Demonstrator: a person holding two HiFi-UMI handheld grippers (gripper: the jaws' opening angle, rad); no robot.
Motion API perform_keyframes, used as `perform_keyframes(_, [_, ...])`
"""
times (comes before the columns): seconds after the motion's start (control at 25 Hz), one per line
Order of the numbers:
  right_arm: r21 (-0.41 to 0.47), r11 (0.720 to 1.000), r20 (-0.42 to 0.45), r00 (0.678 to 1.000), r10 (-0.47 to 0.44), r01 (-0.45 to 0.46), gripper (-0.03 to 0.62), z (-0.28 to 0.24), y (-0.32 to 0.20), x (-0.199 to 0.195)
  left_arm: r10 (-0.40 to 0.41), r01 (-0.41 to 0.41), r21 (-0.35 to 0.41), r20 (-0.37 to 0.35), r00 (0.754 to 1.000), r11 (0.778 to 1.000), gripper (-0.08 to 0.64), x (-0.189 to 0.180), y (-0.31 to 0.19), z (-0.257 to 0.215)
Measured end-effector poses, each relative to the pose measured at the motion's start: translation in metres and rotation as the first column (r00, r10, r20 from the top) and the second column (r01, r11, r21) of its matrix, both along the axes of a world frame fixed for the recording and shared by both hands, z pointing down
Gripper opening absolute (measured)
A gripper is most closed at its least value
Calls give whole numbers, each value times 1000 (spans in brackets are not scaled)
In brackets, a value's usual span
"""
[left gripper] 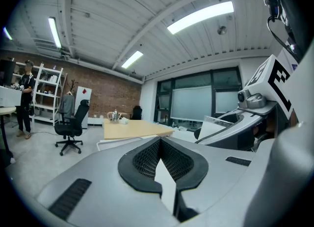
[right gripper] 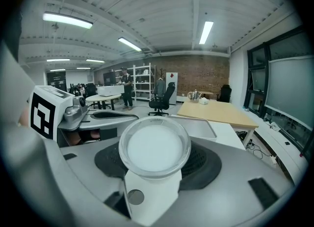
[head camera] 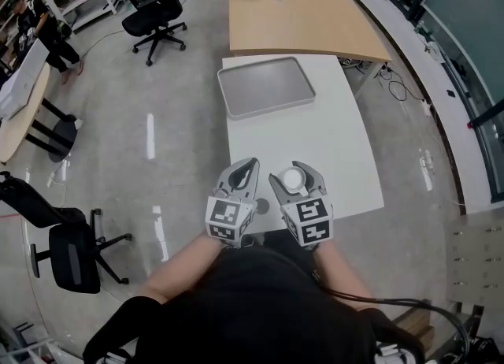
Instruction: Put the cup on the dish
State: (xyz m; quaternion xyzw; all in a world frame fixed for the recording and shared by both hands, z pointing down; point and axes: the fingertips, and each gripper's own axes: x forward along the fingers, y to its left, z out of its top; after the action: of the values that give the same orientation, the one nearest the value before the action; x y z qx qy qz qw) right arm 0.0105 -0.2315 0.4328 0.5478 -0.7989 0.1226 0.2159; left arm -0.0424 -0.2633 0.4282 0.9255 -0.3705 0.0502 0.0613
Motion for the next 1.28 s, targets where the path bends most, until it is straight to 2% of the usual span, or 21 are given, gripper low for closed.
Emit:
perform_keyframes(0.32, [-16,1000,5,1000,-14,14,249,7,-11,0,-11,11,0,-3,1000,1000,0,-1,-7,1])
perform_keyframes(0.76, [-39,999,8,1000,-30,30,249,18,-47,13,-40,40,-23,16,999,999,0,5,-44,14])
perform_keyframes(1.28, [-55,996,7,997,-75,75,249,33,-132,37,-91,92,-13,49,995,996,0,23,-129,34])
